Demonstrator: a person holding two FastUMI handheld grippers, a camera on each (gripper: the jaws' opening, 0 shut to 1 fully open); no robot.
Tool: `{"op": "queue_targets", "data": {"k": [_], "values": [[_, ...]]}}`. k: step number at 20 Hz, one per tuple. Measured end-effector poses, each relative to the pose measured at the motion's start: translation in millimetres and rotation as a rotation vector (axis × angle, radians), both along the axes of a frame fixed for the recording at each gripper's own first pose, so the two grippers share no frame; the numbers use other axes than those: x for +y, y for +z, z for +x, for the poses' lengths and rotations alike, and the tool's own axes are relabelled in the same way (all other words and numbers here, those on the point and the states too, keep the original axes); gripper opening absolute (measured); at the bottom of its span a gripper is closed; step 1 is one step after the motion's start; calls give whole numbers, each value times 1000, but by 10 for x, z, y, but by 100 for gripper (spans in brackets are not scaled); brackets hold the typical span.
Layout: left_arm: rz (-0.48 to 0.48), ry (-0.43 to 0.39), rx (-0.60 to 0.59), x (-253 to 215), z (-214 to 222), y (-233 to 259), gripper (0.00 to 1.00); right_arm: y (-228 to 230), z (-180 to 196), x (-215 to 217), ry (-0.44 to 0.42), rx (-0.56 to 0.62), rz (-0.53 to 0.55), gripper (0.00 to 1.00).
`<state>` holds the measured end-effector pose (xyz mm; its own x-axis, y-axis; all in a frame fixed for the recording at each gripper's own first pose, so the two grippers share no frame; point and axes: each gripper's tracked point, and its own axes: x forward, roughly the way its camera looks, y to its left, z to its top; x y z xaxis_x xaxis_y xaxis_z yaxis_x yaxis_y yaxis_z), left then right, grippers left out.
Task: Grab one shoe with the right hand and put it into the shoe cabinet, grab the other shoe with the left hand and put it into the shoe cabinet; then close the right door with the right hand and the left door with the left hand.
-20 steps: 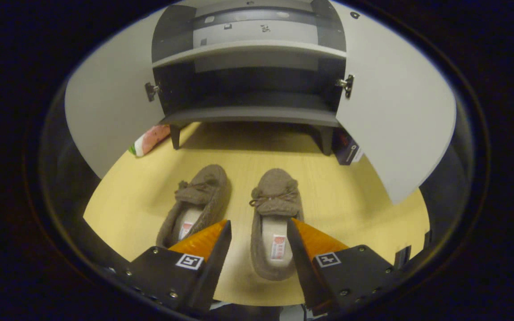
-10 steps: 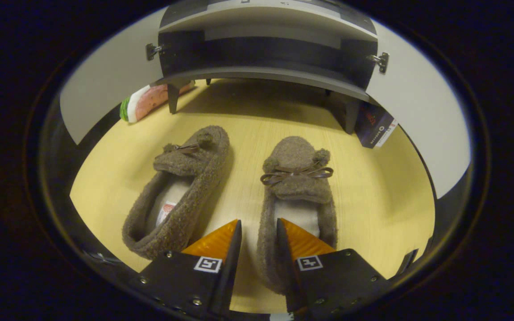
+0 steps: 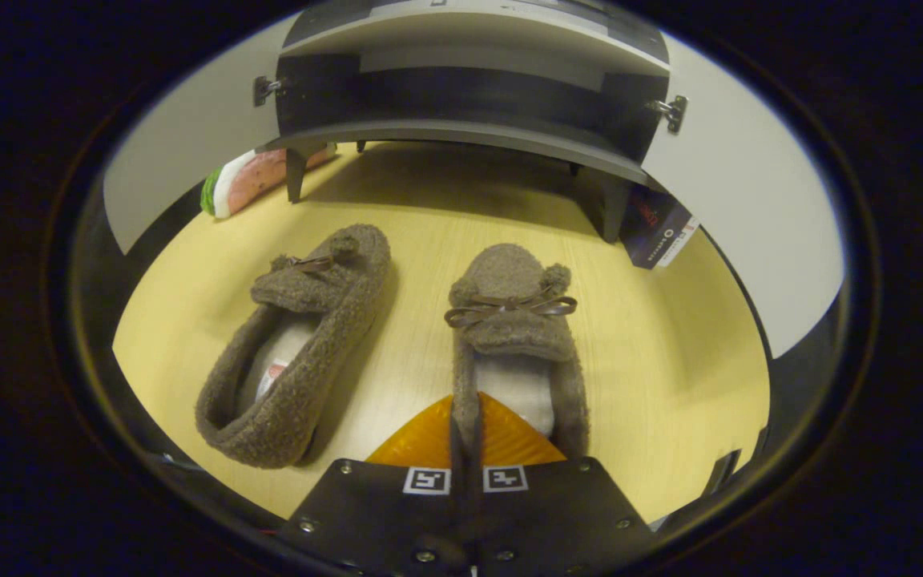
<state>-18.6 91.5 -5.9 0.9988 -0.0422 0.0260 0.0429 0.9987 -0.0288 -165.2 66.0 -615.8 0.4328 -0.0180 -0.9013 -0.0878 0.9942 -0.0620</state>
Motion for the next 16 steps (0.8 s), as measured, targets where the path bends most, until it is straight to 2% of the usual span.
{"op": "queue_targets", "data": {"k": [5,9,13,16], "values": [[-6,-8,-2,-8,1,8,95,343,233,-41,-97,-73,99,1],[-1,-5,-8,-7,5,9,95,745,427,5,-112,-149,159,1],[-3,-6,-14,-10,6,13,95,1436,818,76,-100,-284,204,1],[-5,-4,-16,-8,10,15,96,2077,1267,102,-83,-411,219,1]]}}
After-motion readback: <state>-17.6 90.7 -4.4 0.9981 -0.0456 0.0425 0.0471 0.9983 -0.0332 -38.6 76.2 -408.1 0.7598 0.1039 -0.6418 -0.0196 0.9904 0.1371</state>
